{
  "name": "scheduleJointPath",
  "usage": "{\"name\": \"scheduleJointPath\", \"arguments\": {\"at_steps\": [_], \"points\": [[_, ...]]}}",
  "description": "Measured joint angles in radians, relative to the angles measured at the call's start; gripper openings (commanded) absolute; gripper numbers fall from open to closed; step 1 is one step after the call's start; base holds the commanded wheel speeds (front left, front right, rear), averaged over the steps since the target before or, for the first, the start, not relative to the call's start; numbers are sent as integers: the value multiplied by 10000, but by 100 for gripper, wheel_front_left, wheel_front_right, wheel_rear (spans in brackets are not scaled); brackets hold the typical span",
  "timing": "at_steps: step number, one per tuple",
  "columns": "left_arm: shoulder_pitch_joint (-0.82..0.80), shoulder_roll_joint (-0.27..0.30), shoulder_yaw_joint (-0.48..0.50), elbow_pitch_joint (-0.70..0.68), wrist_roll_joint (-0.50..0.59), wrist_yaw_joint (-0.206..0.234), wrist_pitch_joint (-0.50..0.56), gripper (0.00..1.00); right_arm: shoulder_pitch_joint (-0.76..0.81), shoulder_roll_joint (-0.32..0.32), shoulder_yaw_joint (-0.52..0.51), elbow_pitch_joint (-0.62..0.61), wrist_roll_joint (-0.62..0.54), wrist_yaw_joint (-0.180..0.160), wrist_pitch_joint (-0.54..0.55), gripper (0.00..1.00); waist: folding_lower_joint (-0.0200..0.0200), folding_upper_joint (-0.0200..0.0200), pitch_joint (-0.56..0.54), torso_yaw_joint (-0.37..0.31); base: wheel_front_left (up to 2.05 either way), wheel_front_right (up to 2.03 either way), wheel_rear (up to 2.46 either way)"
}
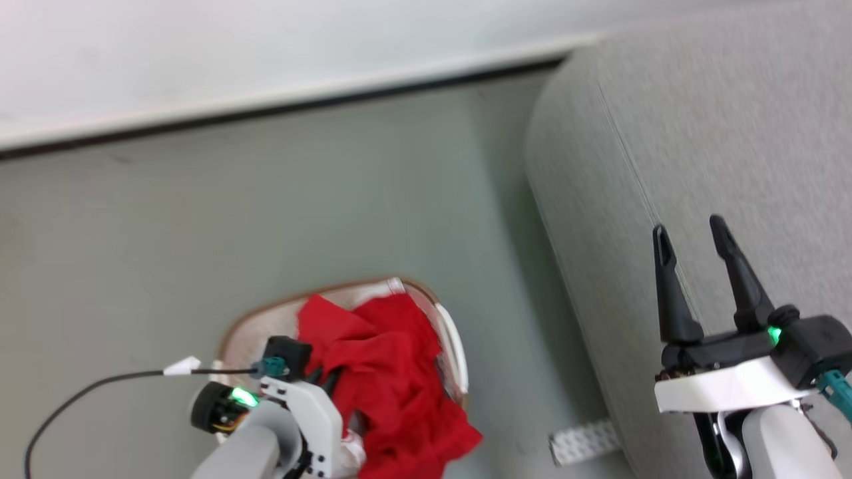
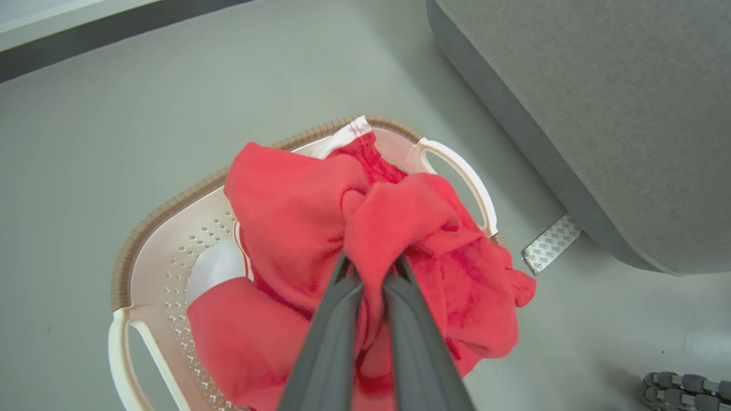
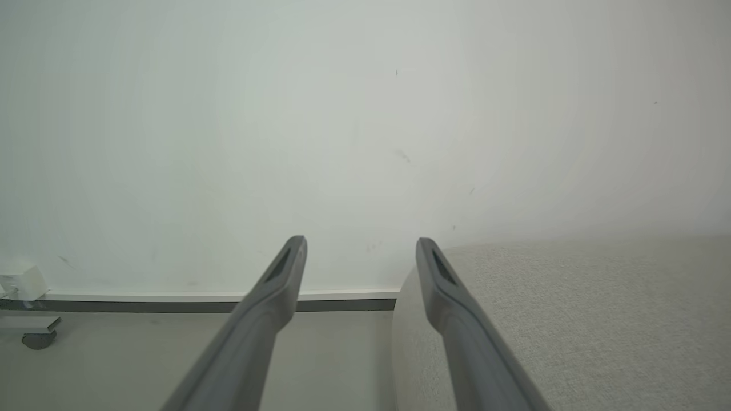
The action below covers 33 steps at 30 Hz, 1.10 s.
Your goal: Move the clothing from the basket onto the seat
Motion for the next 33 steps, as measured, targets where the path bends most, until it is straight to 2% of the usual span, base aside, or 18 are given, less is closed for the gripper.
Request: {"name": "scheduleJointPath", "arguments": {"at_steps": [7, 18, 26, 33], "points": [[408, -12, 410, -1572, -376, 0, -61, 0, 618, -4, -115, 257, 17, 0, 2, 100, -1, 0, -1299, 735, 0, 0, 0], [1317, 96, 1553, -4577, -192, 132, -65, 0, 1350, -6, 92, 462, 2, 0, 2, 100, -1, 0, -2703, 1694, 0, 0, 0], [1349, 2, 1958, -6034, -159, 190, -63, 0, 1546, -6, 477, 516, 79, 0, 2, 100, 0, 0, -3256, 2076, 0, 0, 0], [1325, 77, 2113, -7022, -253, 265, -63, 0, 1663, -10, 1057, 556, 180, 0, 2, 100, 0, 1, -3418, 2152, 0, 0, 0]]}}
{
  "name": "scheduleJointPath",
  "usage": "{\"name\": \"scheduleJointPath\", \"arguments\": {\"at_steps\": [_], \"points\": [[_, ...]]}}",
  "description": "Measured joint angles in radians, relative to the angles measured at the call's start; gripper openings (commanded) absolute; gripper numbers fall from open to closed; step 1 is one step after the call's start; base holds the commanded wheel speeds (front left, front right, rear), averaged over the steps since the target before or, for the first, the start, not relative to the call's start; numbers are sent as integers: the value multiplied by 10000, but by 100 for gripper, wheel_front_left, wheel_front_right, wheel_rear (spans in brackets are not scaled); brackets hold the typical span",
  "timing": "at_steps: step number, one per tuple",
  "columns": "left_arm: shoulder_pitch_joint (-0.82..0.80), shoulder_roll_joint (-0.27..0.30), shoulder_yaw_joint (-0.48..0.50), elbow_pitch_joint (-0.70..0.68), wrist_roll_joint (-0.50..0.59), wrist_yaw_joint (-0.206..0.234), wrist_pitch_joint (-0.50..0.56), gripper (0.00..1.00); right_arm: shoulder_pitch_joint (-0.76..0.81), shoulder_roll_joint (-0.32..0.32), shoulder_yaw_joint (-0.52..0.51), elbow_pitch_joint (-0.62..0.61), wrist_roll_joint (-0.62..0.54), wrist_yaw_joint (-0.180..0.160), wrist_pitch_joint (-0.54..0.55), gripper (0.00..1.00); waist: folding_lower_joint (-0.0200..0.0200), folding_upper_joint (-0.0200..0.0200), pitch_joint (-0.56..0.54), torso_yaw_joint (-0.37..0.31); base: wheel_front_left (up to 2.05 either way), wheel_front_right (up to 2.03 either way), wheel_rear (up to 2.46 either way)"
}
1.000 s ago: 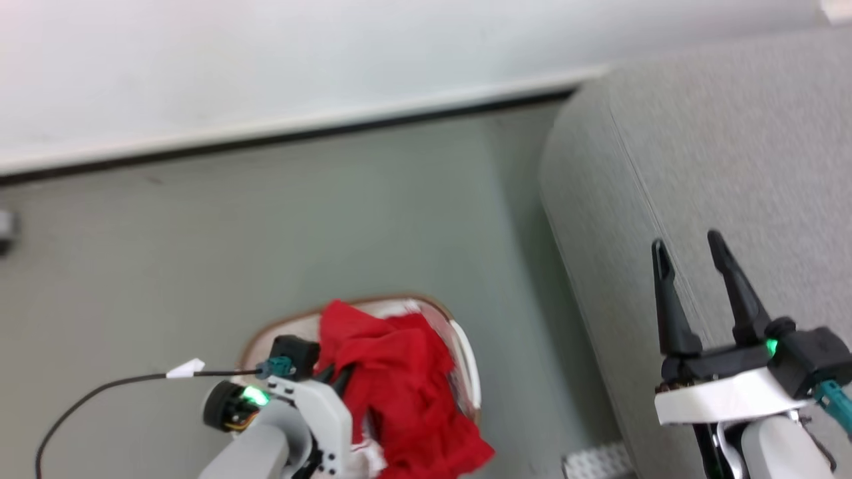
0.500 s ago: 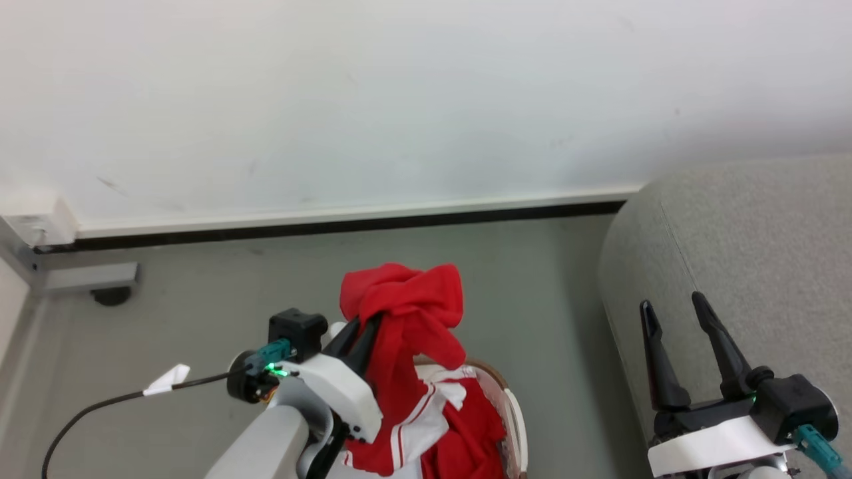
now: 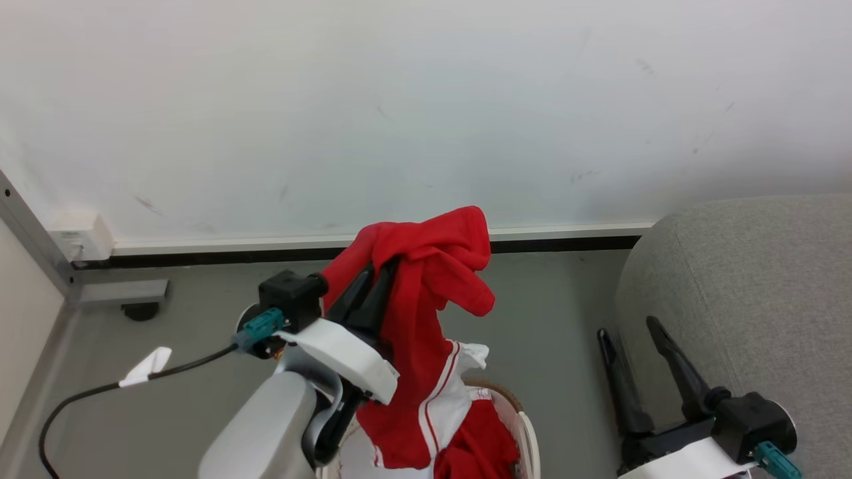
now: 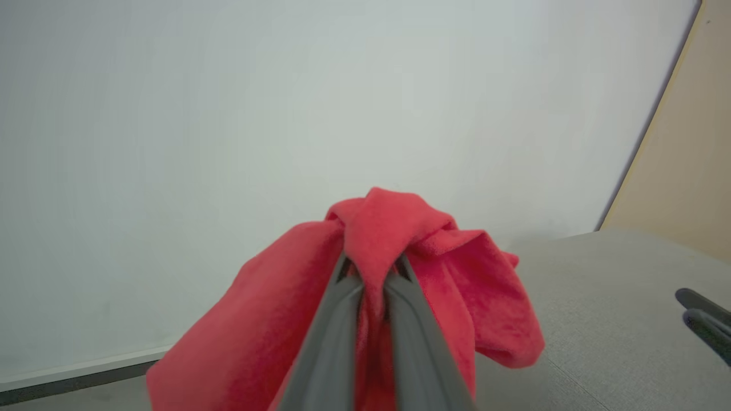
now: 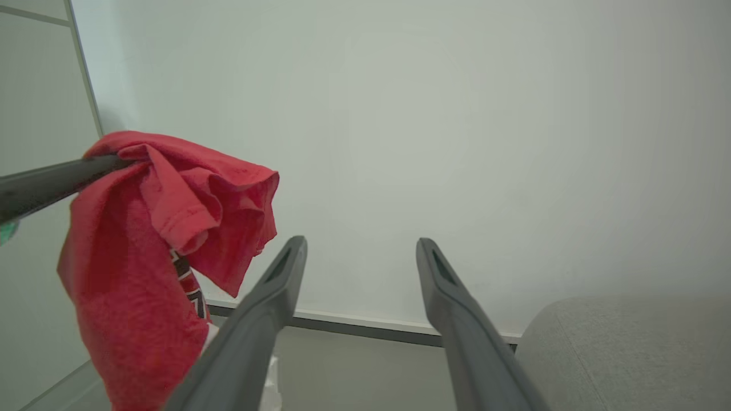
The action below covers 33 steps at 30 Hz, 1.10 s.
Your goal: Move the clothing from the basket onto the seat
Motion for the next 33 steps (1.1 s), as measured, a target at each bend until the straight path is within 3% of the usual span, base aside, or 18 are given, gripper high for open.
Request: {"name": "scheduleJointPath", "arguments": {"at_steps": [13, 21, 33], "points": [[233, 163, -63, -911, -88, 150, 121, 0, -4, -2, 550, 232, 224, 0, -2, 100, 0, 0, 81, 58, 0, 0, 0], [151, 119, -393, -1114, -88, 73, 176, 0, -533, -393, 2190, 830, 573, 0, -2, 100, 2, 0, 133, 419, 0, 0, 0], [162, -280, -1538, -1394, -213, -136, 391, 0, -2238, -953, 5116, 3359, 2121, 0, 0, 100, 2, 0, 62, 1481, 0, 0, 0]]}}
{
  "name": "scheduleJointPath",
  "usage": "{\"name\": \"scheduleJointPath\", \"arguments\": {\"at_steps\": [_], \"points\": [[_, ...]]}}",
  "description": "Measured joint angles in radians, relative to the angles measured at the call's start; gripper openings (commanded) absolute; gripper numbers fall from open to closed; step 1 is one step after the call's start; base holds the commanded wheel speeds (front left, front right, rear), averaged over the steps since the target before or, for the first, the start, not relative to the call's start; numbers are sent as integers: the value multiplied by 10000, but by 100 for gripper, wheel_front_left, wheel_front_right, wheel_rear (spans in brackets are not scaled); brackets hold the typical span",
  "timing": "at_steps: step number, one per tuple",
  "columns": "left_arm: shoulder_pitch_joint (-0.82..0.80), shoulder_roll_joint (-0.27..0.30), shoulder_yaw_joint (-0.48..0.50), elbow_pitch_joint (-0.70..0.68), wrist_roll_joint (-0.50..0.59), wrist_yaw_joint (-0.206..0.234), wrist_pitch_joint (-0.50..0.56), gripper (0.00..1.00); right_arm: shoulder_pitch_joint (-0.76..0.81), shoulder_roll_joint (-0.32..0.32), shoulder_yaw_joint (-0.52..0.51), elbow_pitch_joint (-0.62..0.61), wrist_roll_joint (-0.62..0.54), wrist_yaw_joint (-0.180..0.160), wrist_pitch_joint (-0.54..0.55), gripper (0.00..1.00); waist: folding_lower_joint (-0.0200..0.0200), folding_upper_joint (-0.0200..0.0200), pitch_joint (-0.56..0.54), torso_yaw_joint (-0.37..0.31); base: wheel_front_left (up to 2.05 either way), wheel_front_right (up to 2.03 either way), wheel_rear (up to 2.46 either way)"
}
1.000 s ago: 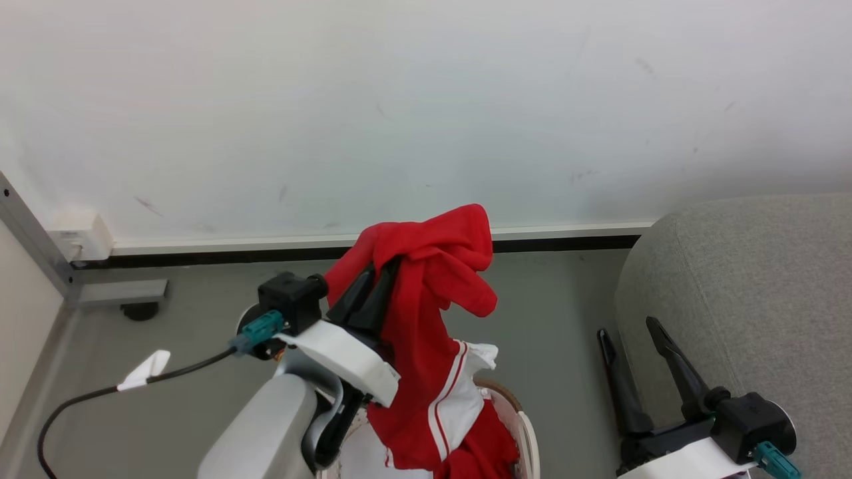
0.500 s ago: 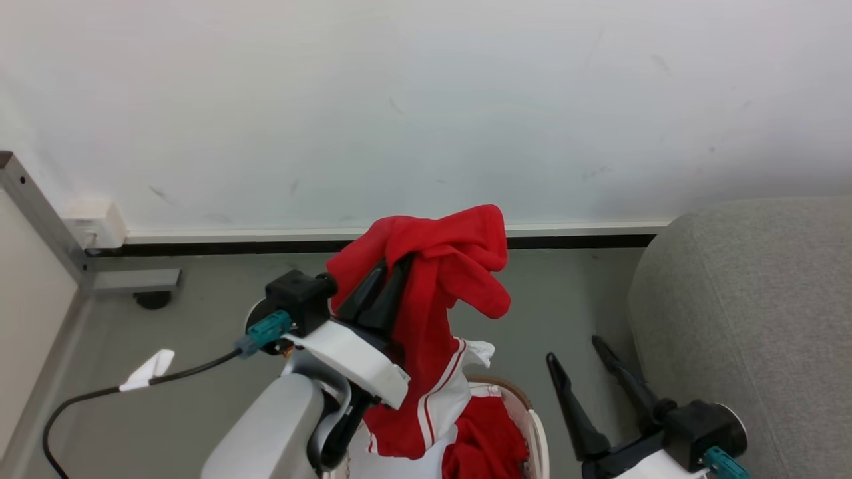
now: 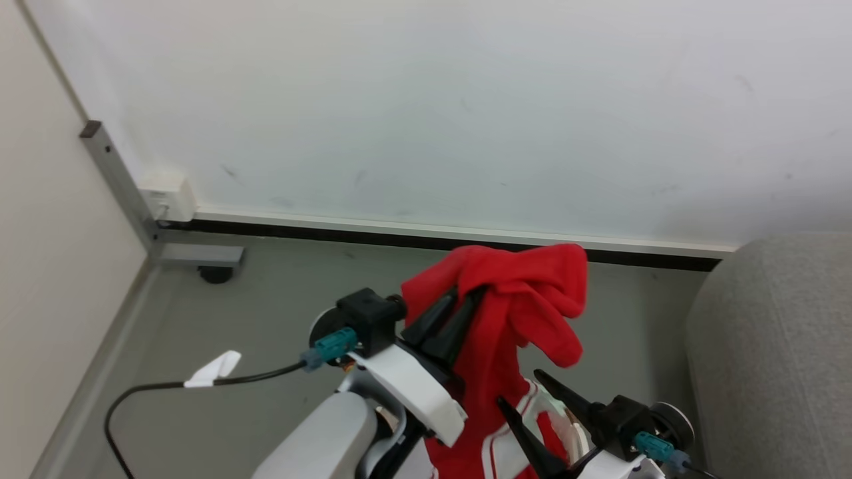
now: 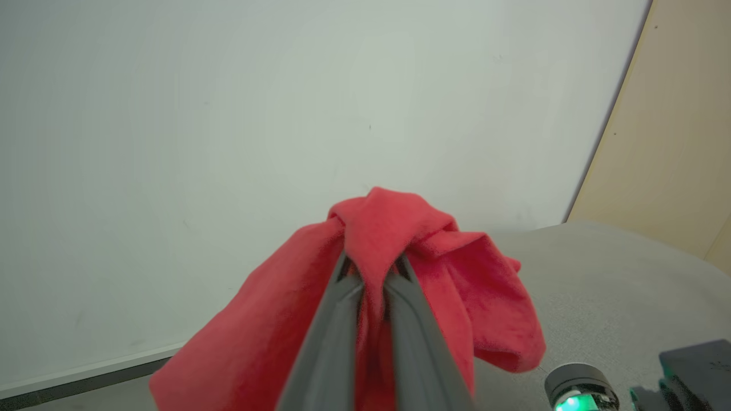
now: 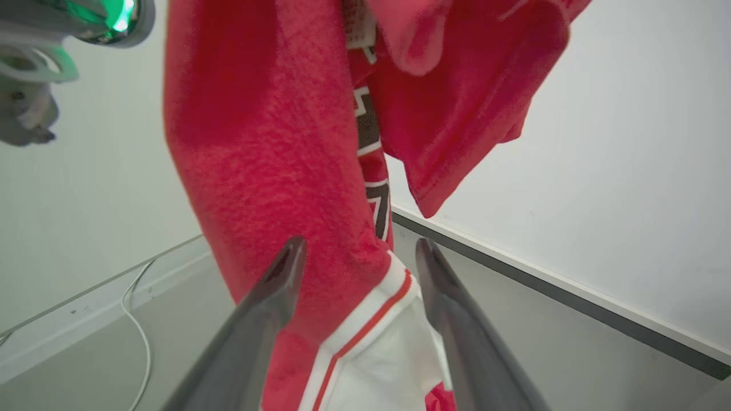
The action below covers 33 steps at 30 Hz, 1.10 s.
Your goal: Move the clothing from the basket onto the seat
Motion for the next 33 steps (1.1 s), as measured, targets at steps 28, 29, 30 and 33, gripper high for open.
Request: {"name": "scheduleJointPath", "arguments": {"at_steps": [28, 29, 30, 33], "points": [[-11, 194, -1626, -909, -692, 6, 458, 0, -1684, 81, 2401, 1538, 2497, 0, 0, 0, 0, 0, -98, 1498, 0, 0, 0], [-13, 221, -1561, -876, -704, 42, 403, 0, -1648, 75, 2360, 1498, 2458, 0, 0, 0, 0, 0, -95, 1467, 0, 0, 0], [-19, 249, -1507, -846, -723, 59, 382, 0, -1596, 69, 2328, 1453, 2441, 0, 0, 0, 0, 0, -93, 1435, 0, 0, 0], [-42, 318, -1394, -744, -755, 144, 297, 0, -1430, 65, 2192, 1312, 2353, 0, 0, 0, 0, 0, -89, 1338, 0, 0, 0]]}}
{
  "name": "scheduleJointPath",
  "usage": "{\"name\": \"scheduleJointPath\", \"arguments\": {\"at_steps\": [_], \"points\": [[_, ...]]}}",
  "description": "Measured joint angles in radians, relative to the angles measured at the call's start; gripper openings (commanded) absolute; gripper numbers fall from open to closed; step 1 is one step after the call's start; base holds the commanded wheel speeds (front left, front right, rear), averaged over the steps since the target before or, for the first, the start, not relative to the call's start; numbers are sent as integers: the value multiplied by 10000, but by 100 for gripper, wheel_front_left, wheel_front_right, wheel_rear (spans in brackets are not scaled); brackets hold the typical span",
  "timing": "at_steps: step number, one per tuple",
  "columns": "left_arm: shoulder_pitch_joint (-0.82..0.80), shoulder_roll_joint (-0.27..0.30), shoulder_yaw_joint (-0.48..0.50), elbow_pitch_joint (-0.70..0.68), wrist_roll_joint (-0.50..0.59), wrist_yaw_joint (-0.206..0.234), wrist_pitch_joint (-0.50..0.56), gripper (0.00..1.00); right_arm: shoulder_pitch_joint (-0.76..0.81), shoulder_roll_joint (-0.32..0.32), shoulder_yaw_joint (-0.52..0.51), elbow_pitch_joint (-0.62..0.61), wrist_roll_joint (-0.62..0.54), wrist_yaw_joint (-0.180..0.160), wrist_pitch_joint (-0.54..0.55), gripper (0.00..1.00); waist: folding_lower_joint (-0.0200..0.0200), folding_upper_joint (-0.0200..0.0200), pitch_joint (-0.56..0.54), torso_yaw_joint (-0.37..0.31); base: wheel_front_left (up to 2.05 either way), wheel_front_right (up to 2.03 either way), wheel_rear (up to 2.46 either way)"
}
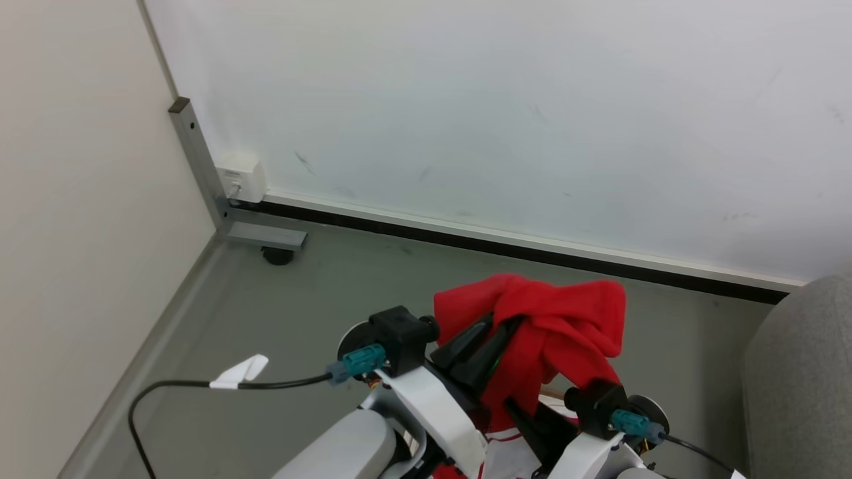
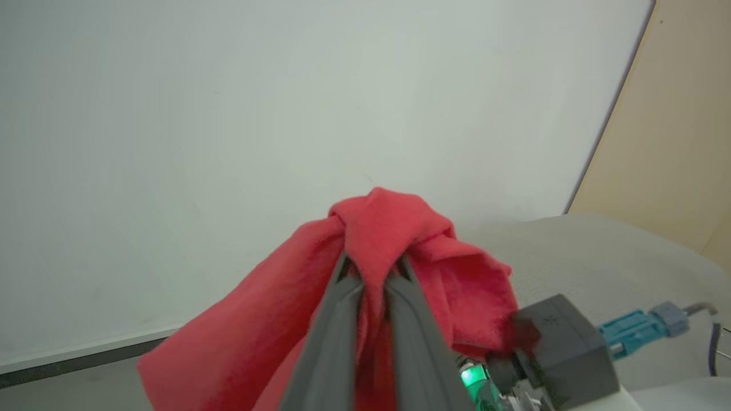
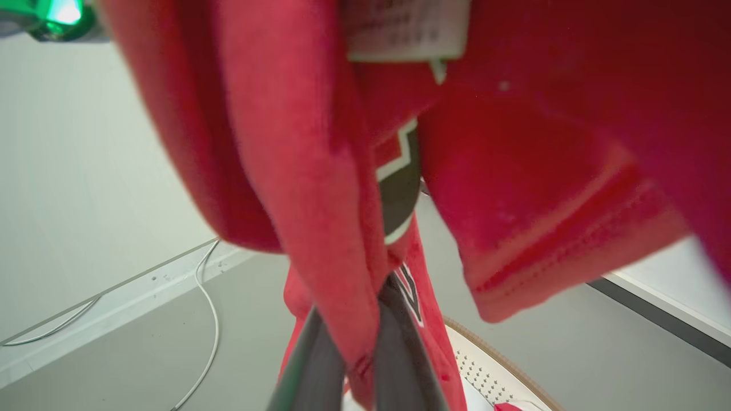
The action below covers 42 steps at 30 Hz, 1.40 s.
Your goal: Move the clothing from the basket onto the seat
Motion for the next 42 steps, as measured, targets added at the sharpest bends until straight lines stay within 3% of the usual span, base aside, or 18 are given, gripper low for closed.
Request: {"name": "scheduleJointPath", "arguments": {"at_steps": [9, 10, 11, 12, 27, 42], "points": [[-12, 25, 12, 140, -27, 119, -77, 0, 383, 58, -483, -564, -359, 0, 2, 0, 0, 0, -2, -421, 0, 0, 0], [-12, 21, 4, 148, -33, 121, -77, 20, 436, 58, -606, -635, -368, 0, 2, 0, 0, 0, -3, -477, 0, 0, 0], [-12, 21, 4, 148, -33, 121, -77, 48, 436, 58, -606, -635, -368, 0, 2, 0, 0, 0, -3, -477, 0, 0, 0], [-6, 23, -29, 167, -75, 121, -71, 100, 568, 59, -844, -817, -401, 0, 2, 0, 0, 0, -6, -592, 0, 0, 0], [289, 316, 259, -111, -205, 430, -278, 100, 1362, -242, -2247, -1925, -855, 0, 6, 0, 0, 0, -34, -1893, 0, 0, 0], [712, 433, 541, -102, 198, 504, -633, 100, 1865, -997, -4498, -3076, -2096, 0, 4, 0, 0, 1, 271, -4402, 0, 0, 0]]}}
